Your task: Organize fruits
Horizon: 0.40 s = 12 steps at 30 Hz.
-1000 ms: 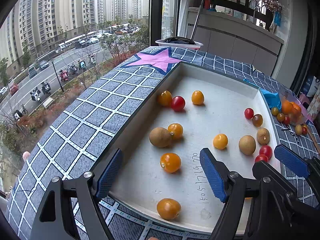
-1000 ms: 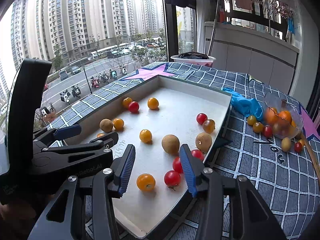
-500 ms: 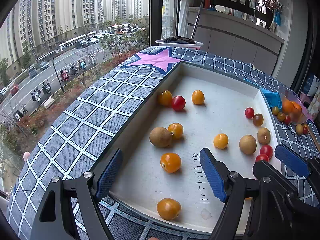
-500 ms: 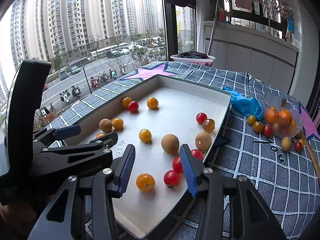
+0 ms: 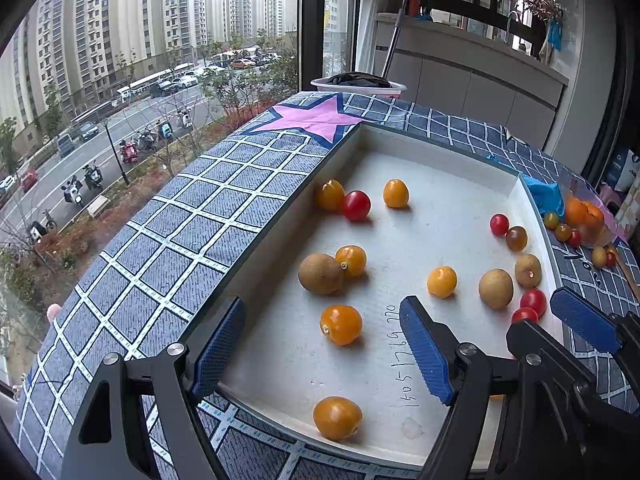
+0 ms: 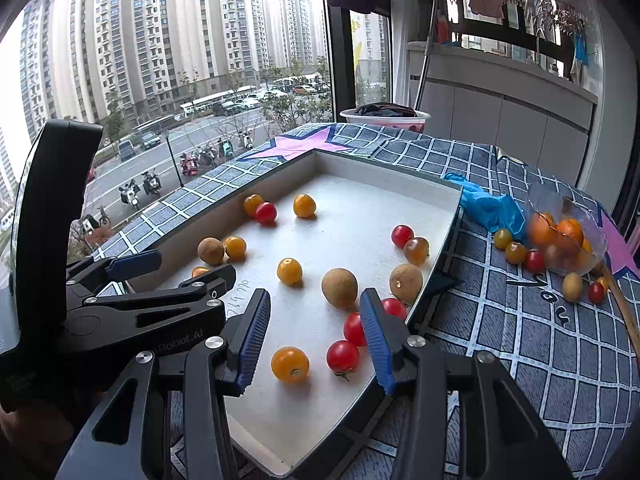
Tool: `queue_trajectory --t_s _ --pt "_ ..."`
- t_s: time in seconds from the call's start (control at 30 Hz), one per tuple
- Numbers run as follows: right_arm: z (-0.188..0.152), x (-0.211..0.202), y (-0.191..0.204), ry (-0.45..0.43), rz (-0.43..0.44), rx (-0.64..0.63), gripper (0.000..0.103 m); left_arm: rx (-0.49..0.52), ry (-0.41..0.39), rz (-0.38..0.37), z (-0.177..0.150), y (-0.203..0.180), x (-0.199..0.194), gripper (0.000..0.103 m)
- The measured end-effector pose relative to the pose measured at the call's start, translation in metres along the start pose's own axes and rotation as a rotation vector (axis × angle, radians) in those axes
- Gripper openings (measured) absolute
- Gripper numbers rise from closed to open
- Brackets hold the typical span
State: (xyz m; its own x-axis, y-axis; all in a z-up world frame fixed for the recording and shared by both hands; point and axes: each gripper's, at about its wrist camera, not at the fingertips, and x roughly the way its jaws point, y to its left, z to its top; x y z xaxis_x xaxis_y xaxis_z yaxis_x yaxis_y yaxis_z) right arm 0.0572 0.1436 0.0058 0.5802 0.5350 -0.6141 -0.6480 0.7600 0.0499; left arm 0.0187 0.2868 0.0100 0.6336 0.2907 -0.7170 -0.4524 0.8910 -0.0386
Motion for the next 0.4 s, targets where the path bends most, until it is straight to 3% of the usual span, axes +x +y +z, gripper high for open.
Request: queue_trajectory --t_s 0.4 --pt "0.0 0.0006 -0.0005 -0.001 -0.002 0.007 0.053 0.0 -0.002 0.003 -0.0004 -0.0001 0.0006 0.08"
